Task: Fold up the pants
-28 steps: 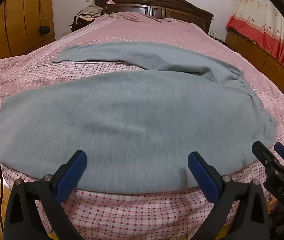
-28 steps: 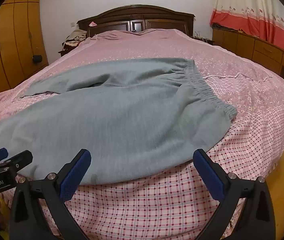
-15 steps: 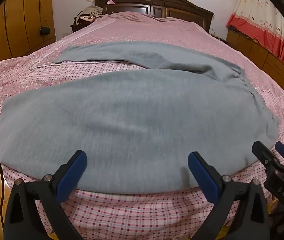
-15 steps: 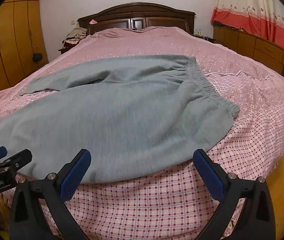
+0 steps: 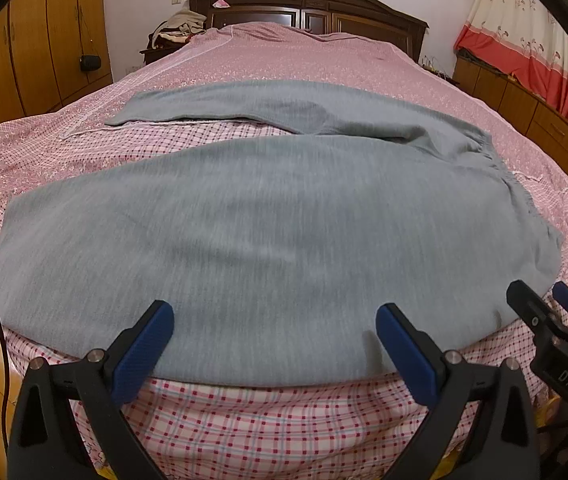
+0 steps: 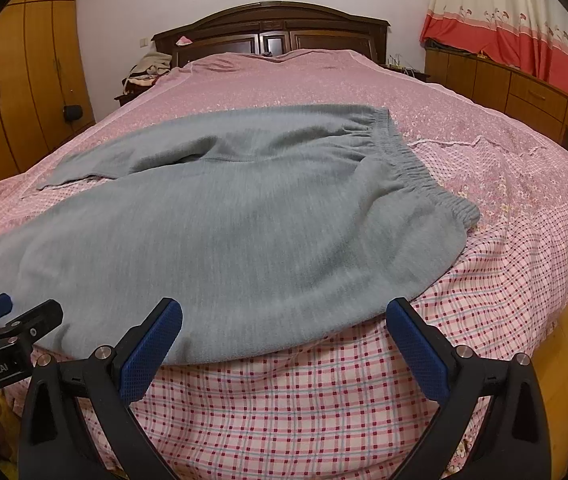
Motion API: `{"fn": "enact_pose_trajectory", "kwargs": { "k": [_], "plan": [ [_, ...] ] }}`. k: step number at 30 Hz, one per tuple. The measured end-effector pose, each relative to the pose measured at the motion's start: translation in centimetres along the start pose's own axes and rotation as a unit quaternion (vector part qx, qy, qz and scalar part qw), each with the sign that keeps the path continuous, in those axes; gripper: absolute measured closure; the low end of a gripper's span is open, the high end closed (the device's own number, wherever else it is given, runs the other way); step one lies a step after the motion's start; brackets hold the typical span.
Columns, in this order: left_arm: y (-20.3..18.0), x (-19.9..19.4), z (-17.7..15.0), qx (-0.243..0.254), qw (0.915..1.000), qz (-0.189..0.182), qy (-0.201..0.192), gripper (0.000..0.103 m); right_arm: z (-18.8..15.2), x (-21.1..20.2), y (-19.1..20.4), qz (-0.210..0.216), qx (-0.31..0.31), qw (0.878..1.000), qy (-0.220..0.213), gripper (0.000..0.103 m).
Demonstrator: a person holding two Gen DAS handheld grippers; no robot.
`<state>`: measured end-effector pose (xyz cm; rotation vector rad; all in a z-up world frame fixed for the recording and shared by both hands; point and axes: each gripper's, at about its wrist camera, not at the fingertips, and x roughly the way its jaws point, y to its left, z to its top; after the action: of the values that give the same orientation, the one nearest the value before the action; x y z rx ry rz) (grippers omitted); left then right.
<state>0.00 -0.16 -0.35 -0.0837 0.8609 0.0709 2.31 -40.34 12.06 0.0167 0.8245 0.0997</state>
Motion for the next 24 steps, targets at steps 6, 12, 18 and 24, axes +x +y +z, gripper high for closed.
{"fn": "enact_pose_trajectory", "kwargs": {
  "k": [6, 12, 18, 24],
  "plan": [
    [0.01, 0.01, -0.04, 0.000, 1.0000, 0.000, 0.000, 0.000, 0.07, 0.08, -0.07, -0.001, -0.001, 1.000, 0.001, 0.000],
    [0.06, 0.10, -0.09, 0.001, 1.0000, 0.002, 0.001, 0.000, 0.11, 0.13, -0.14, 0.000, -0.002, 1.000, 0.002, 0.000],
    [0.13, 0.13, -0.12, 0.001, 1.0000, 0.002, 0.002, 0.000, 0.10, 0.16, -0.16, 0.000, -0.002, 1.000, 0.003, 0.000],
    [0.10, 0.15, -0.12, 0.002, 1.0000, 0.002, 0.002, 0.000, 0.06, 0.18, -0.15, -0.001, -0.002, 1.000, 0.003, 0.000]
  ]
}}
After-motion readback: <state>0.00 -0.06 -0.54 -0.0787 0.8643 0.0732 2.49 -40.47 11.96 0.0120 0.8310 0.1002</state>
